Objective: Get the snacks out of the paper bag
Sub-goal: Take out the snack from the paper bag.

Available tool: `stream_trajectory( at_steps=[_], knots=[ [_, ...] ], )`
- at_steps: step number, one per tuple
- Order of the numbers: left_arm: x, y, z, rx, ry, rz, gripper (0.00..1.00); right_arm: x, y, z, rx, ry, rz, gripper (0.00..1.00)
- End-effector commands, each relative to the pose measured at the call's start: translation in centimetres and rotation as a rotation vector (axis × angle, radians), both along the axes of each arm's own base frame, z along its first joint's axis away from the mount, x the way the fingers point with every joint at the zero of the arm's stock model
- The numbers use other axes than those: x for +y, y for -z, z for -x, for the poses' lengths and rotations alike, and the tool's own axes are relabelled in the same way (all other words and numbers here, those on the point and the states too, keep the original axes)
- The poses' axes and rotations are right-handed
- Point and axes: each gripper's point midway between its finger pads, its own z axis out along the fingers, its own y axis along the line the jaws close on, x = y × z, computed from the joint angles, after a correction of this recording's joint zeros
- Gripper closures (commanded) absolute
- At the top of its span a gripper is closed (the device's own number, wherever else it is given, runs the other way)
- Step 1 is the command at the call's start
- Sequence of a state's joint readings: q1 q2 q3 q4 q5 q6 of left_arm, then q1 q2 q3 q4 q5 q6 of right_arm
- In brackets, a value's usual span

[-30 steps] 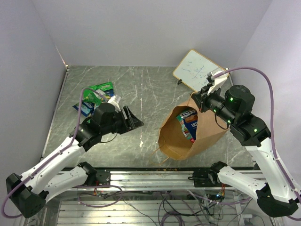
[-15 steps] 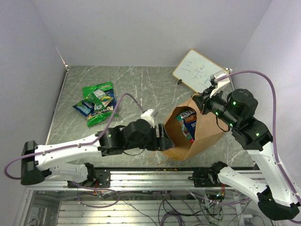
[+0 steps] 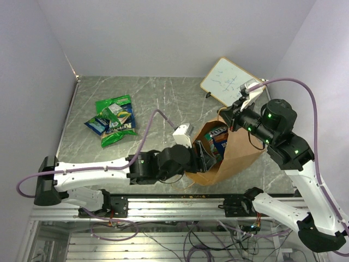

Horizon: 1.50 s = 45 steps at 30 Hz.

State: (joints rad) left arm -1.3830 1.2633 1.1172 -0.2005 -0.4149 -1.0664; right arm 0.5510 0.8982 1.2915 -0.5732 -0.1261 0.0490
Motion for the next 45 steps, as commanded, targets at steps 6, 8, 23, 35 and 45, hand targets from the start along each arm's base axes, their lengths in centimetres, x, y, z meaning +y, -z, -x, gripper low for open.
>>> stream_trajectory(
  at_steps=[6,8,23,35,45],
  knots=[
    [-1.3,2.7,0.7,-0.083,-0.056,-0.065,0.55,0.1,-3.1,0.0,-0.055,0.0,-0.05,1.0],
    [-1.0,4.1,0.1,-0.071,-0.094,-0.053,0.59,0.2,-3.0,0.0,-0.05,-0.003,-0.044,1.0],
    [-5.5,10.3,-5.9,-0.085,-0.136,-0.244,0.48,-1.2,-2.1,-0.1,-0.022,0.055,0.022,1.0],
    [-10.4,13.0,-8.6,-0.074,-0.227,-0.232,0.31,-2.2,-3.5,0.2,-0.056,0.077,0.042,1.0],
    [-10.5,16.6,-11.4,0.039,-0.277,-0.218,0.01,-2.1,-4.2,0.4,-0.061,0.074,0.022,1.0]
  ],
)
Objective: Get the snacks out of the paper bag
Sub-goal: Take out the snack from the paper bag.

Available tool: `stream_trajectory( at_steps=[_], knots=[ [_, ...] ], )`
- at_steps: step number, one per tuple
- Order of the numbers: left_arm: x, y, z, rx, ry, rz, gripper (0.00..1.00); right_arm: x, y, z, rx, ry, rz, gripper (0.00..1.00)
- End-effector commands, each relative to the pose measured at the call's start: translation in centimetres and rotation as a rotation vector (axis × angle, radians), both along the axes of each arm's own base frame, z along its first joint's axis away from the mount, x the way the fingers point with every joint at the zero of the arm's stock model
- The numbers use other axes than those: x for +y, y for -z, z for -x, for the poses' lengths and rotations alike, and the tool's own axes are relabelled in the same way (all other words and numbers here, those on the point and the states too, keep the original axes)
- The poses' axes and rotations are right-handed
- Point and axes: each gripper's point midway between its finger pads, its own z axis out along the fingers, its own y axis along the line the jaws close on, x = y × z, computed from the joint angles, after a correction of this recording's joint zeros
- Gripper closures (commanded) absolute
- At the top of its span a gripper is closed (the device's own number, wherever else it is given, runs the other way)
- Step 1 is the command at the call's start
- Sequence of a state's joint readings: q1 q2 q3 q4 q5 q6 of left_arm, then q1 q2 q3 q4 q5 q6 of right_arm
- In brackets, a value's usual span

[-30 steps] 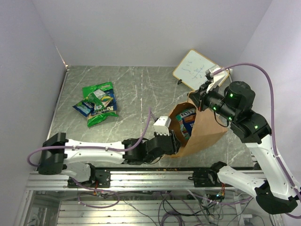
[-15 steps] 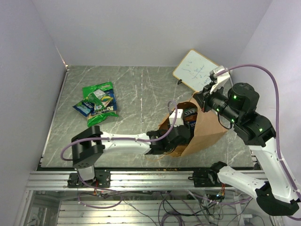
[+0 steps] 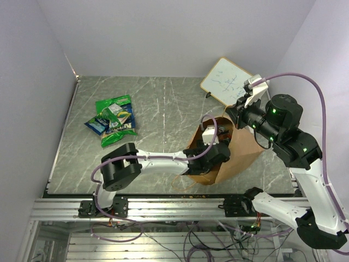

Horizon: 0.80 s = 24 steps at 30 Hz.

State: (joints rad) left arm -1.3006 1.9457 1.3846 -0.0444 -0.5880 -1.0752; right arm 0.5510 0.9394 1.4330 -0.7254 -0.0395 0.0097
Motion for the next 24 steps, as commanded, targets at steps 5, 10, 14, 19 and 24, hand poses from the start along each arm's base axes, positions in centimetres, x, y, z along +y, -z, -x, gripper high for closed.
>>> stream_trajectory(
  at_steps=[5,10,14,19,24],
  knots=[
    [-1.6,1.9,-3.1,0.06,-0.058,0.055,0.02,-0.1,-2.9,0.4,-0.074,-0.005,-0.048,1.0],
    [-3.2,1.6,-4.4,0.041,-0.044,0.064,0.18,-0.1,-3.4,0.2,-0.086,-0.003,-0.044,1.0],
    [-4.0,0.4,-4.6,0.013,-0.013,0.067,0.47,0.0,-3.2,0.1,-0.082,-0.01,-0.023,1.0],
    [-3.1,-1.2,-4.3,0.001,0.009,0.035,0.76,-0.5,-3.0,-0.2,-0.093,0.006,0.019,1.0],
    [-2.2,-2.6,-3.5,0.006,0.051,0.02,0.9,-0.9,-3.1,0.0,-0.116,0.008,0.028,1.0]
  ],
)
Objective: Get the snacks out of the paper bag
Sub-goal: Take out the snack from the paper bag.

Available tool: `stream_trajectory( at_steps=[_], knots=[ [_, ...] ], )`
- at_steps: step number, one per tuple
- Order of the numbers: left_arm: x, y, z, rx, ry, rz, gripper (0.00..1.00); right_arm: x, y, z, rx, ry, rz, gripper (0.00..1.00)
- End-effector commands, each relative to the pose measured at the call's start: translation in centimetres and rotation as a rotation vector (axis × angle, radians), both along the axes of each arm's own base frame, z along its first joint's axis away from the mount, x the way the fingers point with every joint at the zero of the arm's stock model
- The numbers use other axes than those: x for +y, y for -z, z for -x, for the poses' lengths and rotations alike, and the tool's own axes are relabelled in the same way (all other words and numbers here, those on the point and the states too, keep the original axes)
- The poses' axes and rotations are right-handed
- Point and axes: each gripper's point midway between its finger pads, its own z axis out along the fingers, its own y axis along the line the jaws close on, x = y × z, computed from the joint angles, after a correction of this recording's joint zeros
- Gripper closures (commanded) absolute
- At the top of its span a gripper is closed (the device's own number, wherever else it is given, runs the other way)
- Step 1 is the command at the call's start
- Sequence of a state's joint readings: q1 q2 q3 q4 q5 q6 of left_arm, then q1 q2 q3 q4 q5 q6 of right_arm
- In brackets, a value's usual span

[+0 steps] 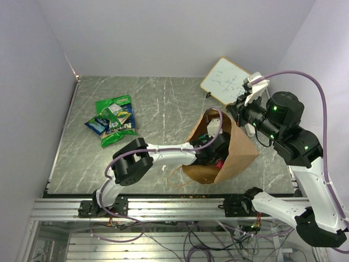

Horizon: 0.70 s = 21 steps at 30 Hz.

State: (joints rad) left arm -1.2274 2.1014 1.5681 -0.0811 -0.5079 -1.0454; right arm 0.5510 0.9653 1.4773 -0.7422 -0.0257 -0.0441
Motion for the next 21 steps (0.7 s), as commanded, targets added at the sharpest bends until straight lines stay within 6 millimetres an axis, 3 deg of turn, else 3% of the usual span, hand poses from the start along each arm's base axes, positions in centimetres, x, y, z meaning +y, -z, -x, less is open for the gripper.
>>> stream_trajectory(
  at_steps=[1,11,21],
  knots=[
    [0.4,-4.5,0.5,-0.027,0.062,0.029,0.92,-0.7,-2.3,0.6,-0.087,0.007,-0.02,1.0],
    [1.9,-8.9,3.4,-0.019,0.214,0.027,0.93,-2.4,-1.8,1.8,-0.129,0.063,-0.073,1.0],
    [5.6,-16.2,5.8,-0.052,0.279,0.091,0.93,-3.7,-2.4,2.2,-0.173,0.116,-0.096,1.0]
  ],
)
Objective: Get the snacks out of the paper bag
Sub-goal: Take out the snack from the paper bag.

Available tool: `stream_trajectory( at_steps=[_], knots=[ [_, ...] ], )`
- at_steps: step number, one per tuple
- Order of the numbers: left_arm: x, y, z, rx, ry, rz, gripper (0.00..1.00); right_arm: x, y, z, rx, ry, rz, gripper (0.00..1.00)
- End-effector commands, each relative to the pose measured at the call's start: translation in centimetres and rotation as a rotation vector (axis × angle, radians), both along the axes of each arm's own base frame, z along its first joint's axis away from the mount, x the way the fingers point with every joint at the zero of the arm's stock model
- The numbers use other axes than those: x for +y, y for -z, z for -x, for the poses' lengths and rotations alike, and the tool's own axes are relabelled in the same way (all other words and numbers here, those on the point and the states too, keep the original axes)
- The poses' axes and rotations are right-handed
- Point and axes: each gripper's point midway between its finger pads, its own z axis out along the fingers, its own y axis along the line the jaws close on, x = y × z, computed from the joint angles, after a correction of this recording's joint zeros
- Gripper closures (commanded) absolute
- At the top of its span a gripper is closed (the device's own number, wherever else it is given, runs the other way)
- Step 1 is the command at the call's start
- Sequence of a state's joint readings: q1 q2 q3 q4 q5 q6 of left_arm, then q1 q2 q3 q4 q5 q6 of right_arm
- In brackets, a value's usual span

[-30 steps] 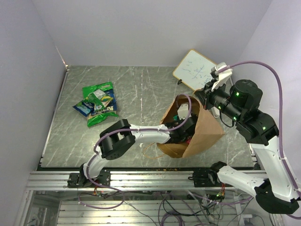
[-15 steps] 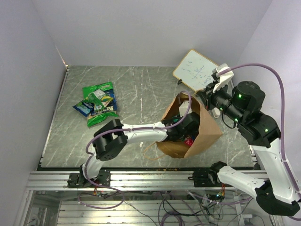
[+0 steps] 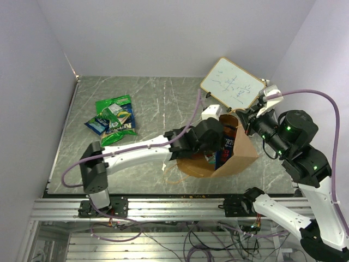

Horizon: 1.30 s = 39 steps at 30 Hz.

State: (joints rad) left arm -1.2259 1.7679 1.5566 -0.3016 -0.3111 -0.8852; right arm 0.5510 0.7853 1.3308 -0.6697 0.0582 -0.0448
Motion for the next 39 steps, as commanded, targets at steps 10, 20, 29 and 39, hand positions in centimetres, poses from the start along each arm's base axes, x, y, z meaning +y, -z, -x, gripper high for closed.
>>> stream_trajectory(
  at_steps=[10,20,29,39],
  knots=[
    [5.7,-9.9,3.9,-0.075,0.067,0.111,0.93,-0.8,-2.3,0.1,-0.075,0.035,-0.038,1.0],
    [12.1,-17.8,5.2,-0.206,0.087,0.222,0.93,-1.1,-1.9,0.3,-0.047,0.078,-0.158,1.0],
    [17.5,-23.8,5.6,-0.36,0.107,0.193,0.93,-1.6,-1.8,-0.3,-0.004,0.154,-0.235,1.0],
    [23.4,-21.3,-0.3,-0.407,-0.172,0.015,0.93,-2.8,0.1,0.7,0.073,0.229,-0.334,1.0]
  ],
)
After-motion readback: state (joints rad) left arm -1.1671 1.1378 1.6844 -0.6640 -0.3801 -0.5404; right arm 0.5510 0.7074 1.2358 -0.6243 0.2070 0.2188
